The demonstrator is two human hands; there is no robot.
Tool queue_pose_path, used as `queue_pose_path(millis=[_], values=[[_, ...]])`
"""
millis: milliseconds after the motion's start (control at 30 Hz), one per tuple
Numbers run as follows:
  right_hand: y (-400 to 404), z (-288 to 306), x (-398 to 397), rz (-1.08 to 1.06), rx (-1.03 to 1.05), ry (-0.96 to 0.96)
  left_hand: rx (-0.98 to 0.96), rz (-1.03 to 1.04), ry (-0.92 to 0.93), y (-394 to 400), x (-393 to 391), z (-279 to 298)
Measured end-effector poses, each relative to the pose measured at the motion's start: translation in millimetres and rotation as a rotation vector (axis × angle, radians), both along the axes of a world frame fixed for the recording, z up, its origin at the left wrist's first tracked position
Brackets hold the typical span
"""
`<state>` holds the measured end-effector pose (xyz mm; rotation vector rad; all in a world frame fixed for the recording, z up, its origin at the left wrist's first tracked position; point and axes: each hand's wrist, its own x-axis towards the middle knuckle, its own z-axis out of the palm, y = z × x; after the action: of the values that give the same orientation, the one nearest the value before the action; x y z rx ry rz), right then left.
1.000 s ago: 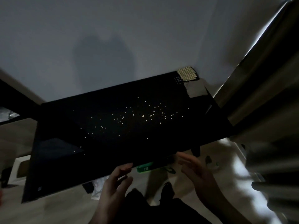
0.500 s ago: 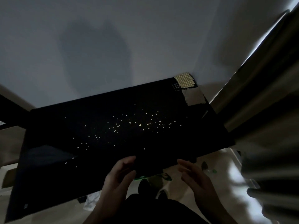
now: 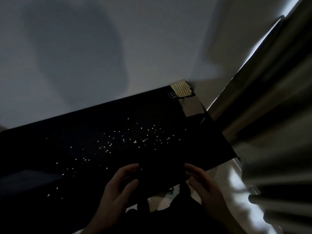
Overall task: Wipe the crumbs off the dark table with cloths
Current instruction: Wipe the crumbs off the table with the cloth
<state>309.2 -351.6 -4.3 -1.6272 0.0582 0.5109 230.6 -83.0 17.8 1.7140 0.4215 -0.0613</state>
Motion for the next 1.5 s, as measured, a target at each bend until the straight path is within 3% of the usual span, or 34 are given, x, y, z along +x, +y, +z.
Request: queue_pose_path(millis=[500, 833, 1000, 1267, 1400, 1500], values=[[-77.9, 12.3, 176.4, 0.19, 0.013, 0.051, -0.022, 0.198, -0.017, -94.6, 138.3, -2.0], [-108.9, -33.2, 317.2, 0.282, -0.083, 0.035, -0.002, 0.354, 0.065, -139.1, 241.2, -23.9], [-82.8, -84.4, 386.8, 0.36, -0.282, -0.066, 0.012, 0.429, 0.164, -134.7, 256.9, -44.9], [-16.5, -177.3, 483.3, 0.655, -0.812, -0.371, 0.09, 0.514, 0.264, -126.9, 243.0, -59.8], [-1.8, -215.3, 494.7, 0.744, -0.991, -0.324, 0.146, 0.528, 0.307, -126.0, 228.5, -62.1], [-1.7, -233.4, 473.6, 0.706, -1.051, -0.407, 0.165, 0.557, 0.331, -125.6, 216.6, -61.6]])
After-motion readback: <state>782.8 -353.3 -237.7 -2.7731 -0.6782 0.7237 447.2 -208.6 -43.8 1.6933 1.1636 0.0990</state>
